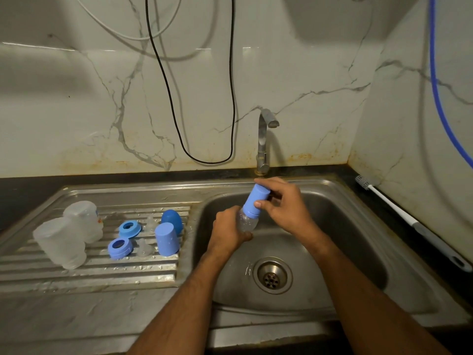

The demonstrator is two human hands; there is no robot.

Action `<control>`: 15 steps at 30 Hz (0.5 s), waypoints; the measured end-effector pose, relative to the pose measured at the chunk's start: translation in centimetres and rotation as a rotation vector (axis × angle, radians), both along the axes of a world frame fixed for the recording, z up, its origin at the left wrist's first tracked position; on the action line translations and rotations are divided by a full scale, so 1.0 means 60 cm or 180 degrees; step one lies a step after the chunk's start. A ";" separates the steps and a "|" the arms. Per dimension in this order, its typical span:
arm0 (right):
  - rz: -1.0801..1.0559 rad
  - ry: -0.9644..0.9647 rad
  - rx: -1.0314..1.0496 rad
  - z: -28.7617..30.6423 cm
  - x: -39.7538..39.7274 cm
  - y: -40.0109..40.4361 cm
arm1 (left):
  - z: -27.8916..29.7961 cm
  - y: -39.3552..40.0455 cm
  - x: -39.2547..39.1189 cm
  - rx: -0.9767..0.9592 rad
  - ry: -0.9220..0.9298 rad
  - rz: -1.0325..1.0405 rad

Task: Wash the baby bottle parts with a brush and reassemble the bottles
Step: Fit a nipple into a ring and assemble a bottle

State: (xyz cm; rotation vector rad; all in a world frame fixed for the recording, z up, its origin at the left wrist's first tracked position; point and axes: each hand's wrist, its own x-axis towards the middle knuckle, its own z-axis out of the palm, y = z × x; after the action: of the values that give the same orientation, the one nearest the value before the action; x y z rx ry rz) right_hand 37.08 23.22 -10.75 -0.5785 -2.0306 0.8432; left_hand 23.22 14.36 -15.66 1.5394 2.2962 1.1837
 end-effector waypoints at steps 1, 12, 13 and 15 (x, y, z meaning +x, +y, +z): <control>-0.0022 0.0000 0.0005 -0.001 -0.001 -0.001 | 0.000 -0.001 -0.001 0.0019 0.0010 0.0010; -0.0338 -0.0140 0.0155 0.000 -0.023 -0.018 | -0.002 -0.010 -0.007 0.0274 -0.0143 0.0084; -0.0383 -0.0159 0.0192 0.001 -0.024 -0.020 | -0.001 -0.011 -0.007 0.0310 -0.0154 0.0092; -0.0510 -0.0212 0.0268 0.001 -0.026 -0.019 | 0.001 -0.013 -0.005 0.0359 -0.0170 0.0114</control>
State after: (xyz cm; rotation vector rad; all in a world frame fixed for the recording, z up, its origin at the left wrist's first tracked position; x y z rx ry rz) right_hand 35.54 22.09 -10.68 -0.7193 -2.0381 0.6483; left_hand 22.93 13.55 -15.61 1.4888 2.2680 1.3680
